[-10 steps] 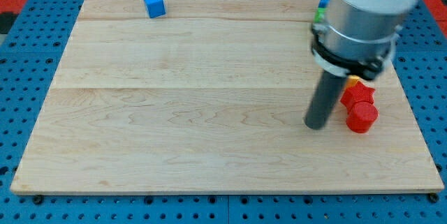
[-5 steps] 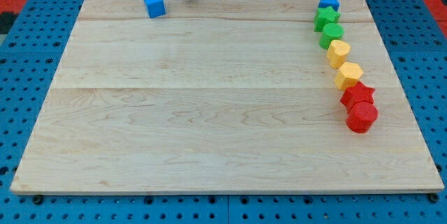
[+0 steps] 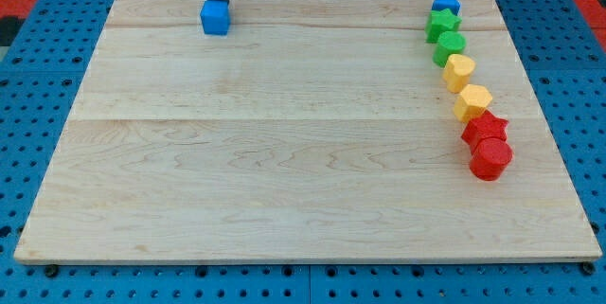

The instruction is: Place the blue cube below the red circle

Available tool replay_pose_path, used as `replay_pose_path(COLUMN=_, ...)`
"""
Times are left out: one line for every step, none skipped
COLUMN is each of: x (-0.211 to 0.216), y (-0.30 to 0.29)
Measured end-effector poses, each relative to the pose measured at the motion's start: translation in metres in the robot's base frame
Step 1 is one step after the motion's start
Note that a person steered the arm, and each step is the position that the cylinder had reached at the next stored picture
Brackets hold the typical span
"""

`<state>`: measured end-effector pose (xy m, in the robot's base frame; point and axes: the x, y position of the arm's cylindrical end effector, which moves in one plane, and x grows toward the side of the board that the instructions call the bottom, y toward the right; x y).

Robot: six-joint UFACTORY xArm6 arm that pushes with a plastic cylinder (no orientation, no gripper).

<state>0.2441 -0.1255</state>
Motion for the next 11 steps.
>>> replay_pose_path(x=0.040, y=-0.001)
replay_pose_path(x=0.073, y=-0.001)
replay_pose_path(x=0.125, y=-0.003)
replay_pose_path(x=0.165, y=-0.022)
replay_pose_path(x=0.210, y=-0.019)
replay_pose_path(x=0.215, y=0.026)
replay_pose_path(x=0.180, y=0.021)
replay_pose_path(x=0.163, y=0.033)
replay_pose_path(x=0.138, y=0.025)
replay_pose_path(x=0.151, y=0.048)
replay_pose_path(x=0.167, y=0.105)
